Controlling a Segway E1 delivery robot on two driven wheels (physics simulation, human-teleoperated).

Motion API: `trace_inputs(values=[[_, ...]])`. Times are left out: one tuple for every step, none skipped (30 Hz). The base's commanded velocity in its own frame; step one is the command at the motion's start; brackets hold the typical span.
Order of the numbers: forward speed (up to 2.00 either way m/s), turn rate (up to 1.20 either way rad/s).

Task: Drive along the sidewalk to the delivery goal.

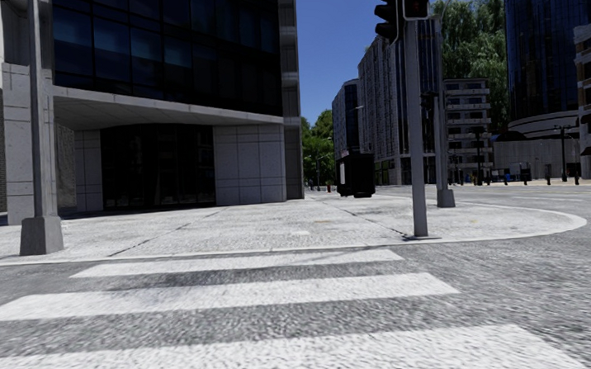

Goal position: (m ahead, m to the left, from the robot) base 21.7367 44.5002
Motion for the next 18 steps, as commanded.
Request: trace_inputs(values=[[2.0, 0.0], [2.0, 0.0], [2.0, 0.0], [2.0, 0.0], [2.0, 0.0], [2.0, 0.0], [2.0, 0.0], [2.0, 0.0], [2.0, 0.0], [2.0, 0.0], [2.0, 0.0], [2.0, 0.0], [2.0, 0.0], [2.0, 0.0], [2.0, 0.0], [2.0, 0.0], [2.0, 0.0], [2.0, 0.0]])
